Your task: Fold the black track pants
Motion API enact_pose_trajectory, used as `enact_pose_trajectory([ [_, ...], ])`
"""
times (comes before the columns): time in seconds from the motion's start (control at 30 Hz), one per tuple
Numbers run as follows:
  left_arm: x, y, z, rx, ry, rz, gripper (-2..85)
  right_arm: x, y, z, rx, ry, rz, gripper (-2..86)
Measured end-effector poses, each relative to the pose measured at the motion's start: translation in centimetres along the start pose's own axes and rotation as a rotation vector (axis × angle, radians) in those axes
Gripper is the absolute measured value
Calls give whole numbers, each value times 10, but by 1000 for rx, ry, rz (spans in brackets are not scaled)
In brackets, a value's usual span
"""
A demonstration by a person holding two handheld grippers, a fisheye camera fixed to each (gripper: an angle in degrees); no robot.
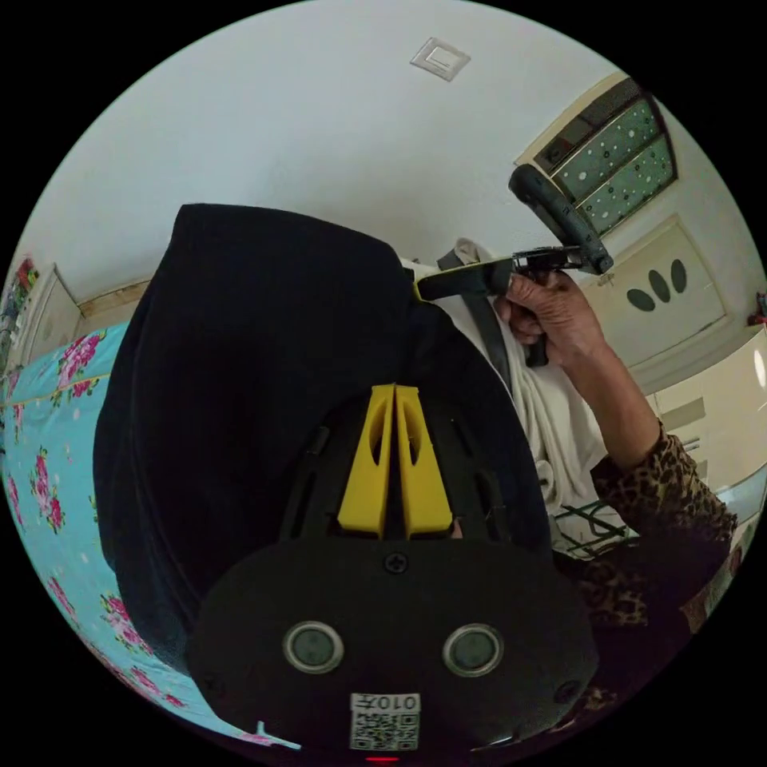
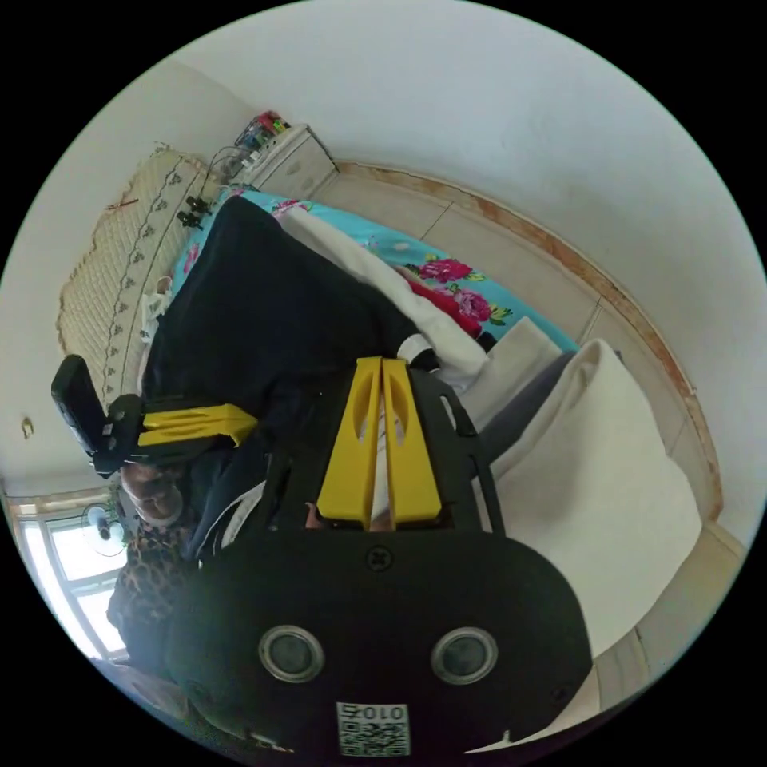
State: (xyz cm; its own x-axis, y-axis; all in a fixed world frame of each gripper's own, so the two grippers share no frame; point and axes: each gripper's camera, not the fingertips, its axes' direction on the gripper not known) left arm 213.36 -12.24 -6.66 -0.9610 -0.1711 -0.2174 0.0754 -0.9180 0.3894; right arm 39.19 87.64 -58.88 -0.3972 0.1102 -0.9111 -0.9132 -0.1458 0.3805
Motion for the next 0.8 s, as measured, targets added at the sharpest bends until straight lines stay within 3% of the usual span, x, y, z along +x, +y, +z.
enact_pose_trajectory([
  [0.07,-2,1,-15,-29,109,-40,-3,3,-3,0,7,-19,13,23],
  [0.1,5,7,-40,44,123,5,-3,2,0,-6,46,-28,4,23],
  [0.2,8,36,-100,151,-111,-24,-3,-19,20,-41,299,-138,-149,22],
  [0.27,-3,56,-117,180,-171,-94,-3,-52,6,-36,236,-298,-291,21],
  [0.33,-4,71,-115,122,-172,-88,-3,-80,-10,-20,189,-321,-356,21],
  [0.4,1,100,-109,100,-279,-92,-3,-108,-26,8,94,-267,-390,21],
  [0.5,-3,131,-105,174,-289,-119,-2,-129,-45,82,-126,-63,-398,21],
  [0.53,-2,134,-104,186,-294,-117,-2,-124,-48,106,-154,-76,-385,21],
  [0.63,-2,144,-108,197,-286,-113,-2,-98,-51,118,-156,-215,-307,22],
  [0.73,3,150,-118,200,-223,-100,-2,-93,-50,122,-189,-197,-300,22],
  [0.8,23,169,-143,298,-304,-70,-2,-98,-46,104,-84,-143,-354,21],
])
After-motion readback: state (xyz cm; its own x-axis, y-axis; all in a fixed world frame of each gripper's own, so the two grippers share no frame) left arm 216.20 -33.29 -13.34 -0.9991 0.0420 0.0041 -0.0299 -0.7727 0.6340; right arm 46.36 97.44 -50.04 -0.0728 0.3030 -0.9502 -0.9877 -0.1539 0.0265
